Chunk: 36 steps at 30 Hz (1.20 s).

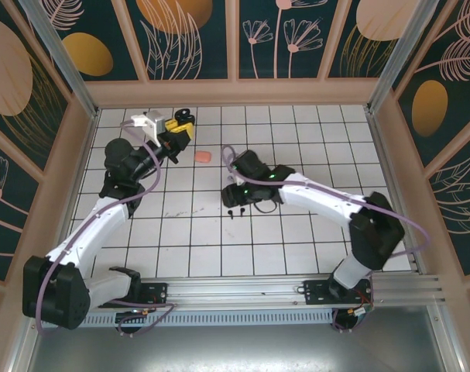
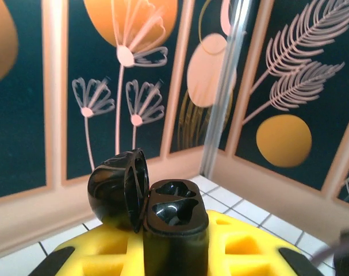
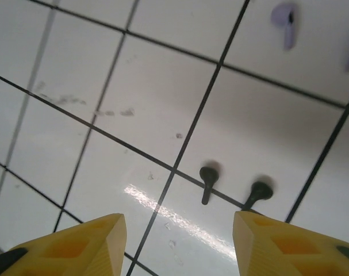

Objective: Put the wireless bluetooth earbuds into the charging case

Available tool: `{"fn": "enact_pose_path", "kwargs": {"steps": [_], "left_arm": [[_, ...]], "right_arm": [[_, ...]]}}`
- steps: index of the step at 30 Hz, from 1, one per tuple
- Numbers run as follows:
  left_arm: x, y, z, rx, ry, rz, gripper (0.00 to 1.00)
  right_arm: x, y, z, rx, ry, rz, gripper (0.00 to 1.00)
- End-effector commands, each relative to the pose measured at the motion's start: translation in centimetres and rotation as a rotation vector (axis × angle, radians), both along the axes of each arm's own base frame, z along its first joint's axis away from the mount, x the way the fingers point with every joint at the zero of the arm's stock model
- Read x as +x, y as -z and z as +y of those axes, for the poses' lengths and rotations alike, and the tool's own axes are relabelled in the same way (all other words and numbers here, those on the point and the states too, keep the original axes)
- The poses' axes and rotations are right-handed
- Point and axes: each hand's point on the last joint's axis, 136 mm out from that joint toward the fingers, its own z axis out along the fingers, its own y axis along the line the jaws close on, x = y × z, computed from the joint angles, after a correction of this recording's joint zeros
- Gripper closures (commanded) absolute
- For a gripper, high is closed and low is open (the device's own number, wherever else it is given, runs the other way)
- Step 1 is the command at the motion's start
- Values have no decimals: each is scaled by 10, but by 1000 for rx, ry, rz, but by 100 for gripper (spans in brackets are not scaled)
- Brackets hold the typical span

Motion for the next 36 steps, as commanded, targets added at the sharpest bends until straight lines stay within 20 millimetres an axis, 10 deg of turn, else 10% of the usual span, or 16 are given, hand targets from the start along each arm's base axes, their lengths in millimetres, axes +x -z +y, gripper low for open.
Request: {"fn": "enact_pose_path", "kwargs": {"steps": [1,17,36], "left_arm": [[-7,-29,12,-85,-54,-79,100],[-17,-27,20,-105,-77,-96,100],[-20,-27,19,-110,-67,-102,100]], "right_arm": [[11,13,2,-92,119,-5,48],[0,72,14,-286,146,79,57],[1,95,13,-332,148,97,64]]}}
